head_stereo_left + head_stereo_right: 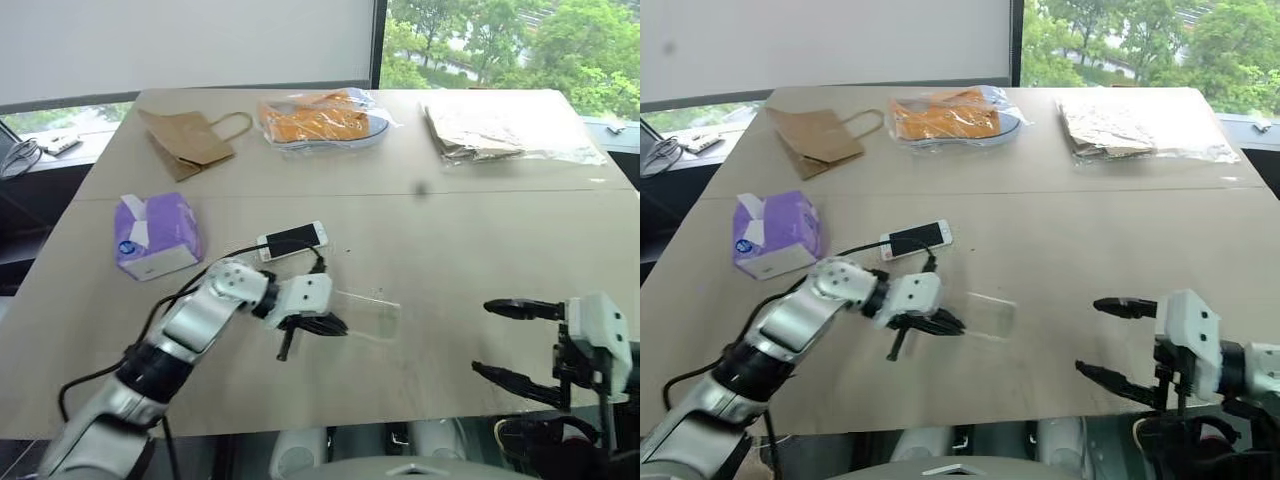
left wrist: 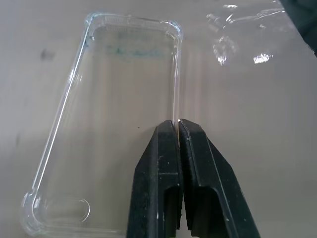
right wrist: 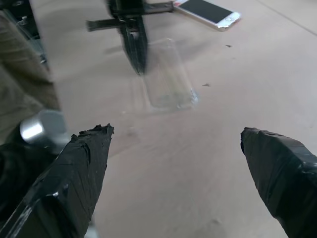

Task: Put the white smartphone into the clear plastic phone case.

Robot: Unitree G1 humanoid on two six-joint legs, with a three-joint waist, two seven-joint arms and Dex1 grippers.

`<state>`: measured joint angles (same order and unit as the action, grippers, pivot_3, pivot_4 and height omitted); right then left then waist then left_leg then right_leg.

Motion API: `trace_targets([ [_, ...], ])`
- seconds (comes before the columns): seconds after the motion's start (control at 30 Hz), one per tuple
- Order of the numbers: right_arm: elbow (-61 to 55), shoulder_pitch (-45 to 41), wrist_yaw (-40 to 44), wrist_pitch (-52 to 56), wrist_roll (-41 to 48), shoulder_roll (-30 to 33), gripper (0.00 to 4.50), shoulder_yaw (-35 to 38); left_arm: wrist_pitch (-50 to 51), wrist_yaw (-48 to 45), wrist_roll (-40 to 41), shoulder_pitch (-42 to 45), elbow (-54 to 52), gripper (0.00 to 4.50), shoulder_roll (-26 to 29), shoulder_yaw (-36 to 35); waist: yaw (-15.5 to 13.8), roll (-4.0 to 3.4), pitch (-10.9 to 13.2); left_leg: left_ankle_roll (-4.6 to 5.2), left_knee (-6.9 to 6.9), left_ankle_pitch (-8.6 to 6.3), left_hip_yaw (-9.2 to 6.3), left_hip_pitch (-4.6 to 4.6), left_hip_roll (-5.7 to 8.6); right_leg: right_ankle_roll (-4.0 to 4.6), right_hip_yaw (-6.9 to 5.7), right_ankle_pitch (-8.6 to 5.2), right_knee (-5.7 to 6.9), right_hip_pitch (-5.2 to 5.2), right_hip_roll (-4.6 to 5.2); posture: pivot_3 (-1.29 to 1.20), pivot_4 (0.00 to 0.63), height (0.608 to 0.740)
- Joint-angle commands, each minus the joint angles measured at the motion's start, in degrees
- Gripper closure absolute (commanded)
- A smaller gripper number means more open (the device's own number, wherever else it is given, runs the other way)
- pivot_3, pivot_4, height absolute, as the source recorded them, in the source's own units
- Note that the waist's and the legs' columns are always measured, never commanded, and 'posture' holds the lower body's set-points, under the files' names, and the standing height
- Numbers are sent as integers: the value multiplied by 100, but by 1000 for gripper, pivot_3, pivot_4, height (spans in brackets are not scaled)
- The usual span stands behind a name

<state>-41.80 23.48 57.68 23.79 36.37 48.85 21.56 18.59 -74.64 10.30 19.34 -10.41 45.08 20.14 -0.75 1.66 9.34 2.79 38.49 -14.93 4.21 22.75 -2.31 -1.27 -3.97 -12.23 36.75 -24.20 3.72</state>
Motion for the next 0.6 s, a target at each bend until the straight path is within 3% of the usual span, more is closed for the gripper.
trace_targets([
  [0.03, -219, -317, -433, -52, -260, -143, 0, -369, 228, 280, 91, -440, -359, 4390, 317, -511, -7, -1, -1, 0, 0, 0, 0, 0, 0, 0, -2, 0, 0, 0, 1, 0, 150, 740],
  [0.17, -160, -686, -483, 23, -183, -188, 0, -700, 76, 369, 46, -610, -259, 4390, 530, -774, -12, -3, 0, 0, 1, 0, 0, 0, 1, 0, -2, 0, 0, 0, 3, 0, 150, 740],
  [0.5, 44, -1065, -633, -71, -455, -233, 0, -910, -192, 252, 206, -425, 217, 4390, 451, -869, -22, -3, -1, 0, 1, 0, 1, 1, 5, 1, -4, 0, 0, 0, 7, 0, 150, 740],
  [0.6, -41, -1221, -793, 207, -616, -94, 0, -1142, -328, 89, 330, -356, 330, 3744, 437, -867, -20, -3, -1, 0, 1, 0, 2, 0, 5, 2, -4, 0, 0, 0, 7, 0, 150, 740],
])
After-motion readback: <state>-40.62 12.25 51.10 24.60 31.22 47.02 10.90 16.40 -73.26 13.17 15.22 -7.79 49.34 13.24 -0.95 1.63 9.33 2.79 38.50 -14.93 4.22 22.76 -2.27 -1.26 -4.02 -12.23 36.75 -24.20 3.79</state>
